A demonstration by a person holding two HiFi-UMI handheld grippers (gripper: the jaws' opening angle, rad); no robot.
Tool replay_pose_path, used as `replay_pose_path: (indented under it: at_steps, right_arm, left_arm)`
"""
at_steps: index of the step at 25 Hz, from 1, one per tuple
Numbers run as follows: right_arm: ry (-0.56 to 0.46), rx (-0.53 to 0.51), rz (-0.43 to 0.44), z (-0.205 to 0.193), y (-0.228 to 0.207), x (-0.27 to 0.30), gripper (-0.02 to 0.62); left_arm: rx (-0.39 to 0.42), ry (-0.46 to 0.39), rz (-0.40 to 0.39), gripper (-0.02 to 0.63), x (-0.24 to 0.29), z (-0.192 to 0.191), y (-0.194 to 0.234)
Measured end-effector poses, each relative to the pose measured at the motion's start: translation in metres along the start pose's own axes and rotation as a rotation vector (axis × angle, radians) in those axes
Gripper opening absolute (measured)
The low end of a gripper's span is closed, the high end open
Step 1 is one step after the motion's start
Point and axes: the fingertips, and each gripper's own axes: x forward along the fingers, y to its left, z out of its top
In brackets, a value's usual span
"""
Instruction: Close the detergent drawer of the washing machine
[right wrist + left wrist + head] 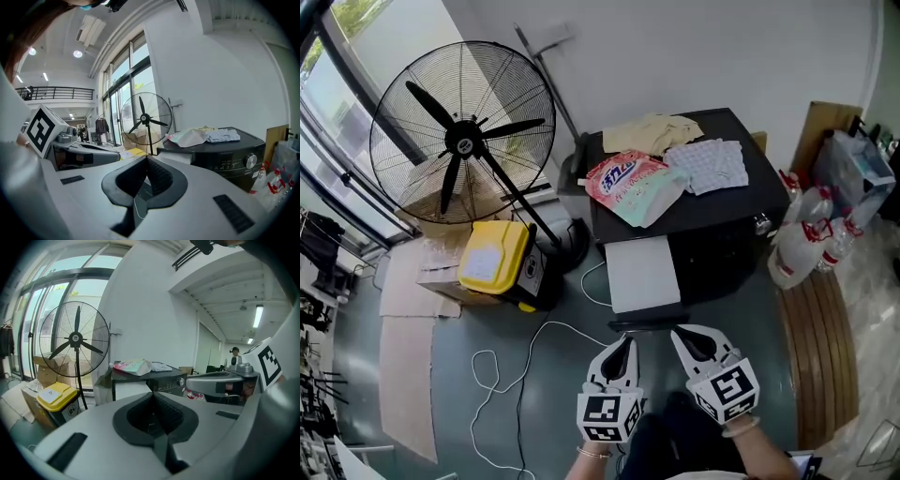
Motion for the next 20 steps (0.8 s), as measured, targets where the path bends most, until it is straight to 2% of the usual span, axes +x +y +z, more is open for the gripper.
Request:
replay_pose_path:
  at_steps: [16,20]
  right_arm:
    - [0.124,0.035,-0.067,-0.072,-0.019,0.029,0.025]
    - [0.147,0.051,-0.089,-0.089,-0.020,0.036,0.025]
  left_arm:
    - [0.011,0.065,-0.021,0.017,0.034,-0.058,0.028]
    - [-0.007,0.086,-0.029,0.017,0.040,-0.073,0.037]
